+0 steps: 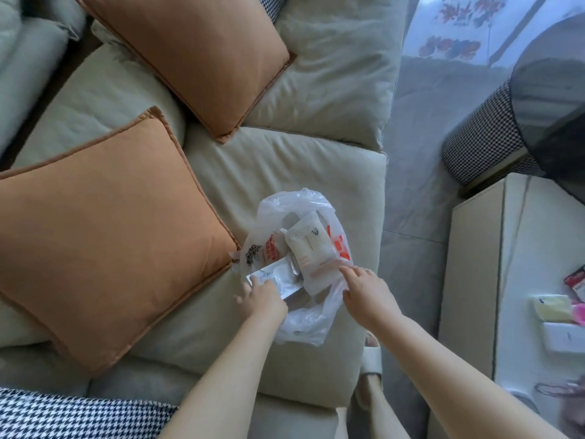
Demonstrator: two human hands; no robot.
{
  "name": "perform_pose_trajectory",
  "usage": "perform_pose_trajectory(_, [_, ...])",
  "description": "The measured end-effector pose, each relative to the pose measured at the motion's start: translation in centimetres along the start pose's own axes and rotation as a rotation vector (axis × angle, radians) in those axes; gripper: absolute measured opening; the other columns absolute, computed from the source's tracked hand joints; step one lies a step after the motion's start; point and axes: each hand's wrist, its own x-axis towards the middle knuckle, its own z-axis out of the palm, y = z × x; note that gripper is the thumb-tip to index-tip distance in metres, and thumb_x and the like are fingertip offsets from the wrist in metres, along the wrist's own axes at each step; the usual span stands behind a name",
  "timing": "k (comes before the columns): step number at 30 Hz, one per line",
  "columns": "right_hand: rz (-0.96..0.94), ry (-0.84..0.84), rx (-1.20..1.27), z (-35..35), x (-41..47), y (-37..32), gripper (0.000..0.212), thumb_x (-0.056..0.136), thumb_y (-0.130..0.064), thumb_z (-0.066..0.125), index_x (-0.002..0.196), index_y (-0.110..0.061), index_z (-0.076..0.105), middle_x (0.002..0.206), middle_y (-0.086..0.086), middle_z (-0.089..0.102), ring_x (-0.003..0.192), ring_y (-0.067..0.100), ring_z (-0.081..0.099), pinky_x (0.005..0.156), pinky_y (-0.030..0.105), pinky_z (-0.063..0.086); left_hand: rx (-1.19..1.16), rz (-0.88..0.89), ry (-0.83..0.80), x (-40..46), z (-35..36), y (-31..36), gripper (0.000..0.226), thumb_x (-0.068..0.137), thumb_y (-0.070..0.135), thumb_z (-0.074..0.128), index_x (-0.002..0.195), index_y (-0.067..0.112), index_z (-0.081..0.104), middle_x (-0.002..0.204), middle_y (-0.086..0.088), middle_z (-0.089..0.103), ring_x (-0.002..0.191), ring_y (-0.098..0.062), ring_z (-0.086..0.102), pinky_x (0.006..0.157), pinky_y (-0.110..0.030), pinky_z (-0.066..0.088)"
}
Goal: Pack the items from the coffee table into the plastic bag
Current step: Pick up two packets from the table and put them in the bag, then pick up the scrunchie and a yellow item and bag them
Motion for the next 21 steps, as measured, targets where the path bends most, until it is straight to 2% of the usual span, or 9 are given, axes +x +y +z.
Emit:
perform_pose_trajectory(3, [0.049,0.033,0.018,0.0,-1.8,1.7,0.052,0.093,-0.013,0.038,0.145,-0.018,0.031,0.145,0.001,0.041,0.134,0.024,0.036,0.104,0.033,0.033,0.075,0.207,0.116,-2.0,-0.4,2.4,0.038,0.093,0.024,0.043,0.13,0.018,0.047,0.138,-0.006,0.047,0.13,-0.025,0.039,0.108,-0.039,0.032])
perform_pose_trajectory(6, [0.116,0.04,0.055,-0.2,-3.7,3.3,0.051,0.094,-0.017,0.039,0.144,-0.018,0.031,0.147,0.002,0.04,0.136,0.024,0.034,0.105,0.033,0.032,0.101,0.336,0.106,-4.3,-0.4,6.3,0.036,0.095,0.032,0.039,0.124,0.016,0.052,0.127,-0.009,0.057,0.121,-0.029,0.049,0.096,-0.04,0.039])
perform_pose_trajectory(10, [0.22,0.064,0.053,-0.5,-6.8,6.3,0.04,0.095,-0.025,0.04,0.133,-0.015,0.044,0.135,0.005,0.052,0.125,0.028,0.046,0.097,0.035,0.038,0.071,0.407,0.032,-7.6,0.6,11.2,0.041,0.094,0.039,0.043,0.128,0.019,0.054,0.132,-0.008,0.056,0.124,-0.027,0.052,0.097,-0.036,0.042])
perform_pose_trajectory(14, [0.287,0.097,0.064,0.0,-10.4,10.1,0.033,0.096,-0.033,0.039,0.121,-0.015,0.051,0.124,0.006,0.059,0.117,0.029,0.052,0.091,0.036,0.04,0.15,0.478,0.027,-11.0,2.8,14.8,0.04,0.092,0.043,0.043,0.122,0.02,0.057,0.129,-0.006,0.058,0.123,-0.026,0.052,0.094,-0.034,0.043])
perform_pose_trajectory(18, [0.357,0.127,0.118,1.6,-14.9,14.4,0.035,0.097,-0.037,0.038,0.12,-0.015,0.052,0.122,0.006,0.059,0.116,0.028,0.052,0.09,0.036,0.039,0.207,0.551,0.035,-14.7,6.1,17.5,0.04,0.09,0.049,0.042,0.109,0.02,0.063,0.118,-0.005,0.065,0.114,-0.026,0.058,0.085,-0.032,0.044])
perform_pose_trajectory(21, [0.413,0.151,0.17,3.5,-19.3,17.9,0.035,0.096,-0.037,0.039,0.12,-0.015,0.052,0.122,0.007,0.06,0.116,0.028,0.054,0.09,0.036,0.04,0.271,0.598,0.034,-18.2,9.2,19.4,0.041,0.091,0.052,0.04,0.109,0.023,0.063,0.117,-0.001,0.065,0.112,-0.022,0.059,0.083,-0.029,0.043])
